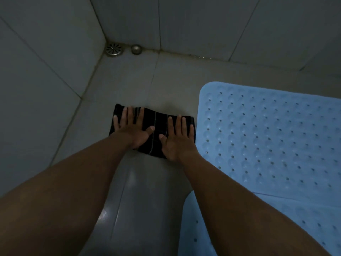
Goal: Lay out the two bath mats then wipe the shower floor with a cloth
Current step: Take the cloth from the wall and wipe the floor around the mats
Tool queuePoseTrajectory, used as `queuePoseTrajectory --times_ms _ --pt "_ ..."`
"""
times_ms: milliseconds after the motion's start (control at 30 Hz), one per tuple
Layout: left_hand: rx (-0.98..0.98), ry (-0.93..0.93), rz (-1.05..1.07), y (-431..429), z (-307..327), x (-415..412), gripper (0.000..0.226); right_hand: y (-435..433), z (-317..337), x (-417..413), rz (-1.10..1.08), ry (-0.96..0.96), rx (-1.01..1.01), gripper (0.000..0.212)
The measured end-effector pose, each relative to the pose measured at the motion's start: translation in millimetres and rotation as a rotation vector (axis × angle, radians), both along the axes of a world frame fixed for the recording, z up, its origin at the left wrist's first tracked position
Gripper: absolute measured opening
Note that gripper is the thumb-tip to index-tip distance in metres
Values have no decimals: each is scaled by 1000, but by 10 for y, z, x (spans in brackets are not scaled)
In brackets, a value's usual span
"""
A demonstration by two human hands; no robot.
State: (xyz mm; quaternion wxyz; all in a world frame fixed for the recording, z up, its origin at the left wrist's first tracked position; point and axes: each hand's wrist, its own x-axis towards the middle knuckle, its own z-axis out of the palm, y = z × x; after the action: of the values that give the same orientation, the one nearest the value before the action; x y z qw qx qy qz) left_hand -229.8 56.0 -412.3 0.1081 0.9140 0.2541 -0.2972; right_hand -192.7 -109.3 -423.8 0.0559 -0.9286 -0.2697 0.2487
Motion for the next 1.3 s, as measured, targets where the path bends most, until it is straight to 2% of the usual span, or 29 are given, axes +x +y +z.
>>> queuePoseTrajectory --times_ms 333,500,867,1300 --pt "19 101 47 39 145 328 83 89 -42 295 15 44 52 70" --pt "-7 138 30 167 125 439 85 165 -36 416 23 76 17 72" --pt "-17 35 -14 431 24 1054 83 447 -13 1076 -68 22 48 71" --pt "-8 -82 -61 692 -88 1818 81 608 -133 1947 -25 -46 84 70"
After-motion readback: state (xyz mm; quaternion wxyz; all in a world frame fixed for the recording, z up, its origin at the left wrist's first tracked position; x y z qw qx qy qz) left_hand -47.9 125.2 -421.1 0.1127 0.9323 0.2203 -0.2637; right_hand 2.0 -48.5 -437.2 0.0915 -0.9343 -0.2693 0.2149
